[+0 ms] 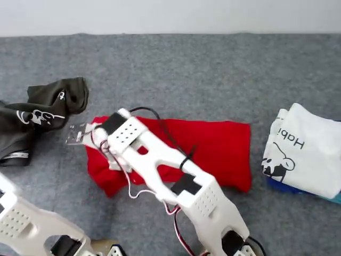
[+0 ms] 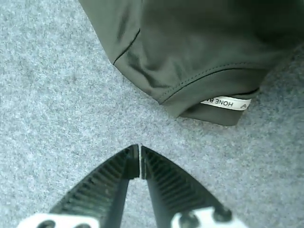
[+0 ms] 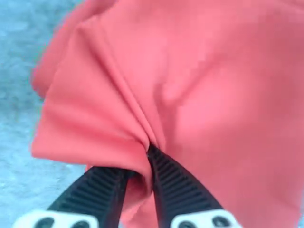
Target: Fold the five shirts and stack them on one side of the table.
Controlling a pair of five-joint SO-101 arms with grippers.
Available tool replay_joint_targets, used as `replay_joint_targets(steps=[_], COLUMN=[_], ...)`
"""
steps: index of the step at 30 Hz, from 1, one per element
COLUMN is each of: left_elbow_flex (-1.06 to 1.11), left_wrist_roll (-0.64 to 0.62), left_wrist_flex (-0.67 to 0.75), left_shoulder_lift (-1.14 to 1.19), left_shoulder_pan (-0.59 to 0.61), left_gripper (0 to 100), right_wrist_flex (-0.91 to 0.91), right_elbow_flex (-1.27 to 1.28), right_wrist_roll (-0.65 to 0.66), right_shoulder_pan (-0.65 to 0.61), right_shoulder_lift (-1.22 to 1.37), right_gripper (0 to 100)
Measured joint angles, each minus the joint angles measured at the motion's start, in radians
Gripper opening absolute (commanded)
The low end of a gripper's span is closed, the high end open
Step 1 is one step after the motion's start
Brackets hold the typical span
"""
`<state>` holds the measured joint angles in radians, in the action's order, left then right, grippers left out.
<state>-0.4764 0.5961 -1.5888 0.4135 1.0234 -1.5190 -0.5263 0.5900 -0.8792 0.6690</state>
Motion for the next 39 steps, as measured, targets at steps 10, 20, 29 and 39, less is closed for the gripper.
replay_joint_targets(steps=[10,20,29,39], left_elbow_flex=[0.0,0.0,0.0,0.0], left_wrist_roll=[0.0,0.0,0.0,0.0], left_wrist_flex=[0.0,0.0,0.0,-0.002], left_shoulder_lift=[0.0,0.0,0.0,0.0], left_shoulder_pan=[0.0,0.0,0.0,0.0], left_gripper=[2,2,2,2], right_wrist_flex=[-0.003,0.009,-0.006,-0.058], right_elbow_flex=[-0.138,-0.184,-0.184,-0.273], right_wrist_roll=[0.003,-0.037,-0.054,-0.054], right_shoulder_pan=[0.066,0.173,0.21,0.222], right_shoulder_lift=[0.066,0.1,0.115,0.104], right_gripper=[9.5,9.7,9.5,9.8])
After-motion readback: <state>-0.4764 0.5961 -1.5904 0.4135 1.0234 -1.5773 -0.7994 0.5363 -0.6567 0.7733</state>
